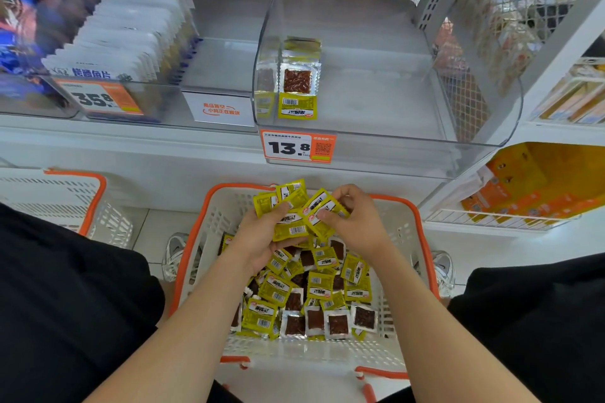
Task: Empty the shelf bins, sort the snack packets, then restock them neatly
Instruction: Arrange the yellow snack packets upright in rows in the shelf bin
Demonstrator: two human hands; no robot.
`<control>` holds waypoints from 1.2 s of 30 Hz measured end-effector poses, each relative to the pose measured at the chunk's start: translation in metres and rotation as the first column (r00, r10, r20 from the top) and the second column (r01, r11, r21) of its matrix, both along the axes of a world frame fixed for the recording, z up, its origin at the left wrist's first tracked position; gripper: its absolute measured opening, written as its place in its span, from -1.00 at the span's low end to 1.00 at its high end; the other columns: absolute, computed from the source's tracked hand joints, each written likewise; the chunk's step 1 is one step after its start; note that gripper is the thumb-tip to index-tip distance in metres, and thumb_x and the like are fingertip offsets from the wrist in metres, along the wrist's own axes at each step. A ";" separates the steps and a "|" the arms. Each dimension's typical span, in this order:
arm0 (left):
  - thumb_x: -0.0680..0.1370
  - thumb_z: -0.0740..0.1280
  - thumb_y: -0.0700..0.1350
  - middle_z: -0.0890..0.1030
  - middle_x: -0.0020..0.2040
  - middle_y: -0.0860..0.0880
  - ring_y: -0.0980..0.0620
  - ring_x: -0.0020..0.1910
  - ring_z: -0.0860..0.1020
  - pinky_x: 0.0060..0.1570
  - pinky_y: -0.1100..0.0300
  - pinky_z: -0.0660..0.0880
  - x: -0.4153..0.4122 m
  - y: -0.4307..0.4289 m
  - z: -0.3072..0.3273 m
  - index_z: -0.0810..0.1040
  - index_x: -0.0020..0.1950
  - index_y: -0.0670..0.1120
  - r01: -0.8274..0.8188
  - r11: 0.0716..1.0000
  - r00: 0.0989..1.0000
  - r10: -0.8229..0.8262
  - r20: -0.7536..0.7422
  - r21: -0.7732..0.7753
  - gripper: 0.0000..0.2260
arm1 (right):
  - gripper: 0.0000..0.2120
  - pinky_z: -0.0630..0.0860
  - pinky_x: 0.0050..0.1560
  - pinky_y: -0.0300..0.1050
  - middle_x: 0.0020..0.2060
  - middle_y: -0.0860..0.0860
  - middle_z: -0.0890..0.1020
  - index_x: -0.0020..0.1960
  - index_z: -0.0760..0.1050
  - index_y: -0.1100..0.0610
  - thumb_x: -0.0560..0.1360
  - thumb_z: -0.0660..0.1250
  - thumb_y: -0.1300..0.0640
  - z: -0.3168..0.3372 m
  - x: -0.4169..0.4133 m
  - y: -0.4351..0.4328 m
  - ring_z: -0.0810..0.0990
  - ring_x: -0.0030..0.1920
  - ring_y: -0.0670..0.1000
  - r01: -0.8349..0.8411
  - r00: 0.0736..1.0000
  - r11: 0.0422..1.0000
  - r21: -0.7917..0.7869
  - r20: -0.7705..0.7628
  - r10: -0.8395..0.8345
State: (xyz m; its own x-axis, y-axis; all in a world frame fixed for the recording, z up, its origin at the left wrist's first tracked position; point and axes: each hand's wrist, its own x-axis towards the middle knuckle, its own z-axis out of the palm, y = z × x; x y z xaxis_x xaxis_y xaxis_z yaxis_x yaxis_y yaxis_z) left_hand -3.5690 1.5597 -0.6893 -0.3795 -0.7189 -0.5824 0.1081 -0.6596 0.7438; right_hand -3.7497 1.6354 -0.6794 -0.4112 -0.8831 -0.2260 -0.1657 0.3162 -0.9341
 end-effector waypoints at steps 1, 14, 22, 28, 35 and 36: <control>0.69 0.35 -0.14 0.74 0.13 -0.17 -0.21 0.04 0.74 -0.13 -0.07 0.71 0.000 0.000 -0.002 0.62 0.29 -0.14 -0.021 0.999 1.000 0.021 0.015 -0.026 -0.80 | -0.68 0.68 0.05 0.19 -0.01 0.03 0.74 0.14 0.50 0.02 0.50 0.56 0.19 0.004 -0.001 0.000 0.75 -0.02 0.04 -0.010 0.999 1.000 0.006 0.051 0.010; 0.70 0.33 -0.16 0.73 0.13 -0.18 -0.22 0.08 0.73 0.06 -0.22 0.66 -0.026 0.011 -0.004 0.63 0.30 -0.15 -0.211 0.976 0.977 0.211 -0.014 -0.042 -0.80 | -0.97 0.69 -0.09 0.01 -0.10 0.12 0.75 0.00 0.62 0.16 0.62 0.41 0.24 -0.001 0.047 -0.005 0.74 -0.12 0.11 0.026 0.903 0.972 0.233 0.411 -0.123; 0.70 0.34 -0.10 0.75 0.12 -0.06 -0.10 0.07 0.74 0.07 -0.10 0.66 -0.013 0.005 -0.004 0.63 0.27 -0.02 -0.154 0.982 0.982 0.164 0.089 -0.111 -0.83 | -0.90 0.72 -0.02 0.14 -0.03 0.11 0.75 0.10 0.62 0.13 0.59 0.44 0.16 0.004 0.017 0.000 0.76 -0.10 0.12 -0.001 0.993 0.969 0.247 0.113 -0.028; 0.68 0.36 -0.06 0.76 -0.03 0.09 0.10 -0.02 0.71 0.04 0.06 0.58 0.005 -0.002 -0.001 0.71 0.07 0.07 0.310 0.897 0.904 -0.176 0.389 -0.315 -0.88 | -0.73 0.50 0.09 -0.02 0.15 0.02 0.63 0.31 0.51 0.04 0.62 0.39 0.14 0.013 0.004 -0.007 0.60 0.06 0.04 -0.283 0.865 0.938 0.200 -0.371 0.340; 0.63 0.43 0.05 0.77 0.02 -0.01 -0.05 0.04 0.74 -0.14 0.09 0.66 0.005 0.001 0.007 0.73 0.14 0.04 0.236 0.939 0.955 -0.176 0.240 -0.251 -0.84 | -0.57 0.40 0.31 -0.03 0.22 -0.13 0.55 0.40 0.48 -0.02 0.57 0.46 0.12 0.002 0.019 -0.001 0.47 0.31 -0.01 -0.324 0.868 0.937 0.126 -0.355 0.348; 0.63 0.42 0.08 0.77 0.01 0.00 -0.03 0.00 0.75 -0.26 0.19 0.63 0.004 0.002 0.010 0.72 0.15 0.05 0.227 0.943 0.957 -0.170 0.235 -0.242 -0.83 | -0.58 0.38 0.30 -0.05 0.19 -0.13 0.54 0.40 0.49 -0.02 0.57 0.47 0.12 0.005 0.021 0.000 0.46 0.30 -0.02 -0.316 0.872 0.942 0.111 -0.357 0.335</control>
State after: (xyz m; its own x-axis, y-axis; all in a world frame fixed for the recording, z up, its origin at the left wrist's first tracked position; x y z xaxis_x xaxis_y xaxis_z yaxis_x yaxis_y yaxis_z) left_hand -3.5650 1.5616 -0.6796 -0.4215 -0.7794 -0.4635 -0.1806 -0.4287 0.8852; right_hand -3.7289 1.6350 -0.6740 -0.1640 -0.9732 -0.1611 -0.5934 0.2278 -0.7720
